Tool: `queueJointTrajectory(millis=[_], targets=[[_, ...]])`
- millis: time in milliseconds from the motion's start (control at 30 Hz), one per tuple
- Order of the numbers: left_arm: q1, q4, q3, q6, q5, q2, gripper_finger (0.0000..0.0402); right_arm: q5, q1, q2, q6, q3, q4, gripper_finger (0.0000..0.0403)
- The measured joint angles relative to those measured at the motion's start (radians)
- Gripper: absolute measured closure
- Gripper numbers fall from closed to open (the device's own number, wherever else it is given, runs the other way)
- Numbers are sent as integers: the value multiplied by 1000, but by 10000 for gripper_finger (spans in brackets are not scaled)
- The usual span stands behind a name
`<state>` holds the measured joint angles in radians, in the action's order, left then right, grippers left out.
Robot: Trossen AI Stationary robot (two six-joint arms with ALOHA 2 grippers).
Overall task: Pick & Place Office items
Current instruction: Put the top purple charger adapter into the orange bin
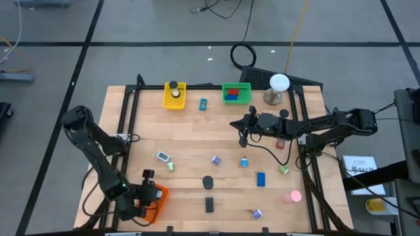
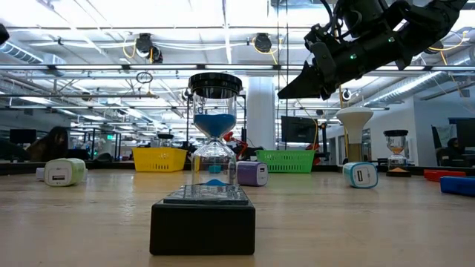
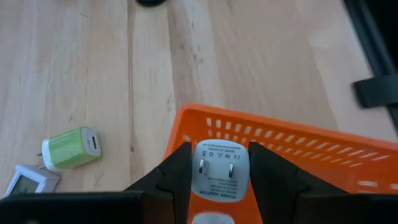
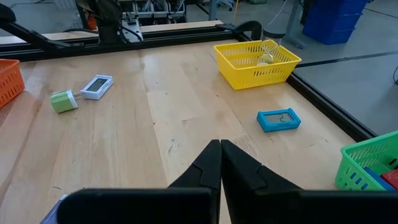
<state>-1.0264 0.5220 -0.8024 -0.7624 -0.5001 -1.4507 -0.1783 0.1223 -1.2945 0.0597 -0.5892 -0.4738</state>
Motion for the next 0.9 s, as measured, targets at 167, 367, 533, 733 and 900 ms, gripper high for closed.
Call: queueJointTrajectory(millis=[167,367,533,733,900], targets=[[0,0,0,0,-1,-52,267,0,0,0,0,0,0,403],[-4,-12,0,-4,2,-95,267,0,0,0,0,0,0,403],[-11,-39,0,2,2,-119,258,0,0,0,0,0,0,403],[-10,-40,0,2,2,-133,255,0,0,0,0,0,0,403],[-10,-40,0,-6,1,-133,253,0,0,0,0,0,0,403]])
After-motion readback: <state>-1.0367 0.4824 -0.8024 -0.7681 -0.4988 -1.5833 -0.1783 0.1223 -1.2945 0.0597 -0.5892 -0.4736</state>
